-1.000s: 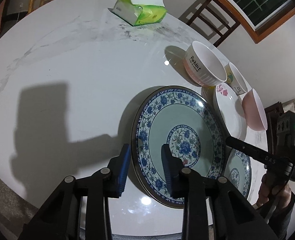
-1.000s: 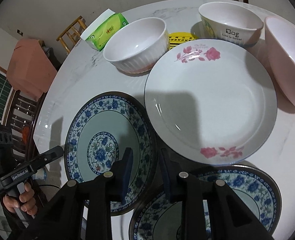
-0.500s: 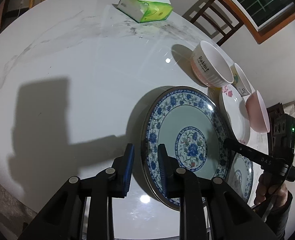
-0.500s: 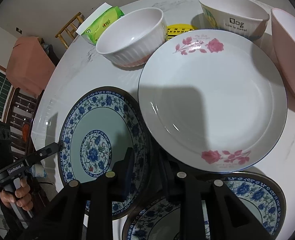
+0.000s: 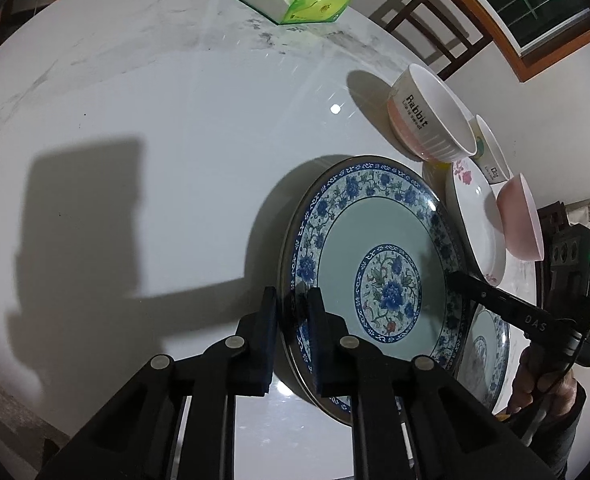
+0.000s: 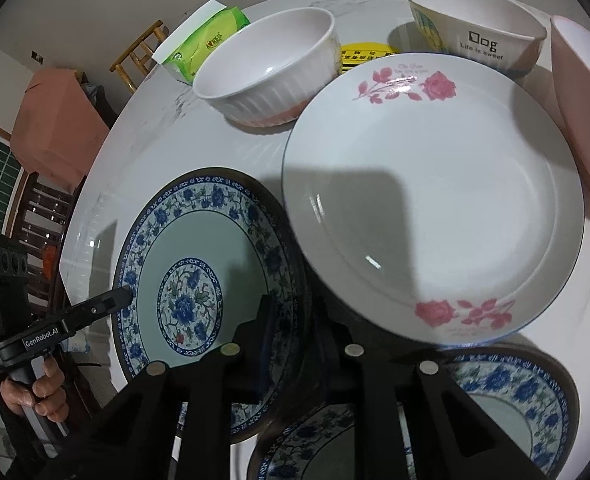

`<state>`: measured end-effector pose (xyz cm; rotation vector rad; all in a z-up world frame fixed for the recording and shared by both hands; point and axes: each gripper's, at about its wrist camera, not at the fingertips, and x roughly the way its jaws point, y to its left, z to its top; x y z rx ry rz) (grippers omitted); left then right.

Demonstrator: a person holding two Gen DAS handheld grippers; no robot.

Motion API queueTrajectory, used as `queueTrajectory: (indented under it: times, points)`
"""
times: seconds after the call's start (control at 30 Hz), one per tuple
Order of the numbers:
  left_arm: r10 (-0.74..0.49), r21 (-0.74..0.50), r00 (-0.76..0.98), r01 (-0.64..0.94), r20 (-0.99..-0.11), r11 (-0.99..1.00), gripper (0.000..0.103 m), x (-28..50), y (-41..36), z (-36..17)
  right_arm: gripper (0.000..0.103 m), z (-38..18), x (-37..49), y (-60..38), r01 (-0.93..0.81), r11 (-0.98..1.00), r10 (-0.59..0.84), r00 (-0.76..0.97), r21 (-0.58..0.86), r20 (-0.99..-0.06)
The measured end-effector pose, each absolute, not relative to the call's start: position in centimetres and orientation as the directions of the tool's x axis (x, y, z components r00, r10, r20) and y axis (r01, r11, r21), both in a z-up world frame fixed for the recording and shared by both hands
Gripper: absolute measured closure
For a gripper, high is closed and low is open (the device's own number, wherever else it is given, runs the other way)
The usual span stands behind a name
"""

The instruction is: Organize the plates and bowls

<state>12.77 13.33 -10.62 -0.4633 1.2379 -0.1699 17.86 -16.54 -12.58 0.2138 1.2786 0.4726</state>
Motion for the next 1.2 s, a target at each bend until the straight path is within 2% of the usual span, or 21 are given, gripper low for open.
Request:
queueTrajectory:
  times: [0.5,1.1,1.2]
  points:
    - [-0.300,-0.368,0.397,-0.105,-0.867,0.924,0.092,10.5,17.2,-7.0,0.085,-10.6,14.0,-11.0,-0.204,0.876,0.479,0.256,0.437,-0.840]
    - [-0.275,-0.351,0.381,-0.144,-0.883,0.925,0.091,10.3,19.6,-10.0,0.085,-13.0,13.6,-8.9,-0.205,0.882,0.466,0.240,0.425,-0.852]
    - [-0.281,-0.357,0.379,-0.146,-0.882,0.923,0.090,10.3,19.7,-10.2,0.083,-12.9,13.6,-8.9,-0.212,0.878,0.473,0.235,0.430,-0.849]
